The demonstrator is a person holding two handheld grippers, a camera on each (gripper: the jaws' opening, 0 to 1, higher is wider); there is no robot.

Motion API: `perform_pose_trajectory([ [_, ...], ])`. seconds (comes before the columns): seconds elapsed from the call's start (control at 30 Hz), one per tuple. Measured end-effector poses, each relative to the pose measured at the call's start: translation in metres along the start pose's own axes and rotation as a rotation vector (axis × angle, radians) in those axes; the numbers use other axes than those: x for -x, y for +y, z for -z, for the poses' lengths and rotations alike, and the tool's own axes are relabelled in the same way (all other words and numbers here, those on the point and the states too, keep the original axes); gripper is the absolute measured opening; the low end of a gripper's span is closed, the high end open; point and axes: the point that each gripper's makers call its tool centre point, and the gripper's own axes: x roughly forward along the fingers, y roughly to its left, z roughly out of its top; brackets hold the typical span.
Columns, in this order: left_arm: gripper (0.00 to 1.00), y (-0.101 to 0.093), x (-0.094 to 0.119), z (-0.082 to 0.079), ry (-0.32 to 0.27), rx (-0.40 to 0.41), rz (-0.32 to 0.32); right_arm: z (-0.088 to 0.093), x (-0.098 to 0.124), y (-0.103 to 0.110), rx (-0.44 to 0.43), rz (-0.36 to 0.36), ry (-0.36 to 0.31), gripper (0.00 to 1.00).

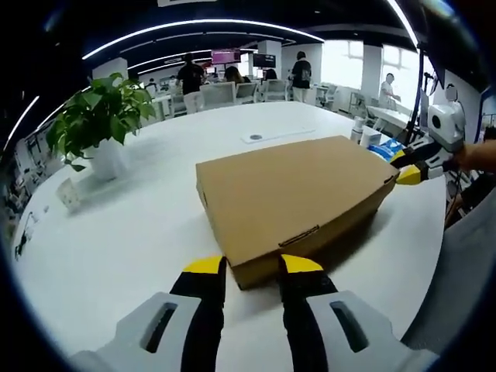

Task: Operate the shoe box by opening the lid, removing the specified soft item, and placing it in the target area until the item is outside and the box remains undamaged.

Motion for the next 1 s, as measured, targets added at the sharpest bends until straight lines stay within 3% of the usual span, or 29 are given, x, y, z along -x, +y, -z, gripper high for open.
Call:
perform_pose_trajectory([
  [0.67,0.25,-0.002,-0.014,-0.011,-0.008,0.033,-0.011,-0.003,-0.016,-0.029,0.056,0.003,0.049,0.23],
  [1.0,0.25,0.001,-0.019,-0.015,-0.004,0.019,-0.005,-0.005,-0.018,-0.034,0.038,0.011,0.051,0.23],
])
